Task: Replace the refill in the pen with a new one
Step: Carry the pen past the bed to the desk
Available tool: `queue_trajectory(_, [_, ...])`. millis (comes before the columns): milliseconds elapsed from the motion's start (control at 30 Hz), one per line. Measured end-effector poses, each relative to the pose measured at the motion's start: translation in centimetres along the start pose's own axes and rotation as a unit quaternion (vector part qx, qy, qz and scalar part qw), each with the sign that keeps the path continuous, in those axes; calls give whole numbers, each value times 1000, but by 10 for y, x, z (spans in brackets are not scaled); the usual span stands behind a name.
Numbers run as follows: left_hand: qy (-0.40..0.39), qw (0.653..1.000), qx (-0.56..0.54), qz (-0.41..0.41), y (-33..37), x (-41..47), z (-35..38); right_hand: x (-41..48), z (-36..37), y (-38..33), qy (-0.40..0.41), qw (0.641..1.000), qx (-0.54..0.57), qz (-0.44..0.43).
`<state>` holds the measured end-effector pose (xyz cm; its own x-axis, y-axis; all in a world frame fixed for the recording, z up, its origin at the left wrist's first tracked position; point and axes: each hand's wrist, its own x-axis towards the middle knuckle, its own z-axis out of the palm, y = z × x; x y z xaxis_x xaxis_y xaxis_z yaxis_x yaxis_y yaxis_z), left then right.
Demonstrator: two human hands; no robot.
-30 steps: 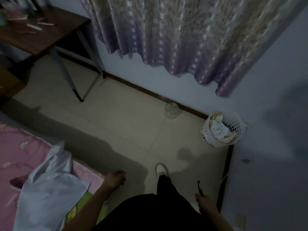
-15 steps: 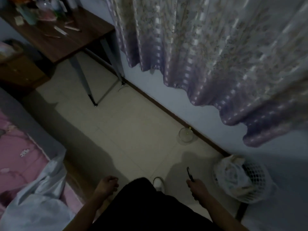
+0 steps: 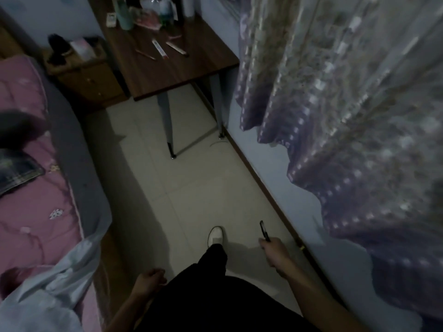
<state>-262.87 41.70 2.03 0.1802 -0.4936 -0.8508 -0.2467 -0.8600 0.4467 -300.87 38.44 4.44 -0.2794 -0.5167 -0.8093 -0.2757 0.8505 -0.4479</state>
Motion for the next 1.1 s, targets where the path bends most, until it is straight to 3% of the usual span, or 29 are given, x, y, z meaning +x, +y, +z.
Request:
queue_trajectory(367, [6, 999, -29, 30, 237, 85, 16, 103, -65, -131, -3, 1000, 15, 17])
queue_trajectory(767, [24, 999, -29, 39, 381, 165, 49, 212, -141, -248, -42, 992, -103, 64])
queue_trajectory(900, [47, 995, -70, 46, 416, 175, 46, 254, -144, -324, -82, 983, -163, 4])
queue_trajectory(1100, [85, 983, -162, -11, 439, 174, 18, 284, -106, -435, -97, 960, -232, -120])
